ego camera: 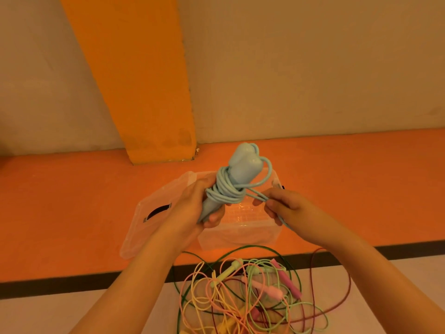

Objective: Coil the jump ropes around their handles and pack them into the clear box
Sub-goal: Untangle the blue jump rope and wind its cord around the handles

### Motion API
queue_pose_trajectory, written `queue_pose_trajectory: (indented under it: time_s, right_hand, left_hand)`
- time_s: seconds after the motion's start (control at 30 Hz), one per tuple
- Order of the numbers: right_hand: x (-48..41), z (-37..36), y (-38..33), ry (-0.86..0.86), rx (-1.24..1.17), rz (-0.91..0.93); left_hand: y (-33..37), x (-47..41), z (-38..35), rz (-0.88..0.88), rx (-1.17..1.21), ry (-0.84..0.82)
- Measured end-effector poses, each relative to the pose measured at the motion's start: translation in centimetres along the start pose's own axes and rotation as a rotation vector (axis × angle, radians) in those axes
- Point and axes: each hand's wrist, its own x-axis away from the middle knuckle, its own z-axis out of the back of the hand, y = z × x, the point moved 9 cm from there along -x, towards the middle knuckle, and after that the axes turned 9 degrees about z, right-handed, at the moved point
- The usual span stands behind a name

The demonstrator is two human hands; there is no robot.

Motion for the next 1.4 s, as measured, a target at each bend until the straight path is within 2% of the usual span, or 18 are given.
queue_pose_trajectory:
  time_s: [0.1, 0.23, 0.47, 0.73, 0.9, 1.07, 1.23, 1.3, 1.4]
  right_hand:
    - [0.0, 0.7, -0.8, 0.048, -0.017, 0.028]
    - [0.0, 0.7, -0.6, 0.059, -0.012, -0.012]
    - [0.1, -0.9, -0.1, 0.037, -0.123, -0.114]
    - [0.0, 0.0, -0.8, 0.167, 0.115, -0.056]
    - [-0.2, -0.5, -1.9, 0.168, 0.169, 0.021]
    - [-0.3, -0.4, -2.8, 0.207, 0.083, 0.082]
    - [-0.5, -1.9, -3.4, 0.146, -0.087, 0.125]
    - [-0.7, -2.3, -4.4, 0.128, -0.194, 0.174]
    - [-0.8, -2.7, -6.1, 0.081, -0.366, 0.239]
  left_hand:
    - [-0.1, 0.2, 1.3, -0.027, -0.119, 0.187]
    - [-0.6, 0.0, 1.8, -0.029, -0.154, 0.311]
    - [-0.2, 0.4, 2.5, -0.15, -0.178, 0.471]
    - [-0.6, -0.3, -0.1, -0.235, -0.476, 0.312]
    - [0.1, 0.0, 0.6, -0.243, -0.577, 0.36]
    - [0.5, 0.5, 0.2, -0.243, -0.525, 0.345]
    - [0.1, 0.6, -0.6, -0.186, -0.437, 0.298]
    - [-0.2, 0.7, -1.0, -0.148, -0.348, 0.271]
    - [-1.5, 0.5, -1.3, -0.042, -0.037, 0.243]
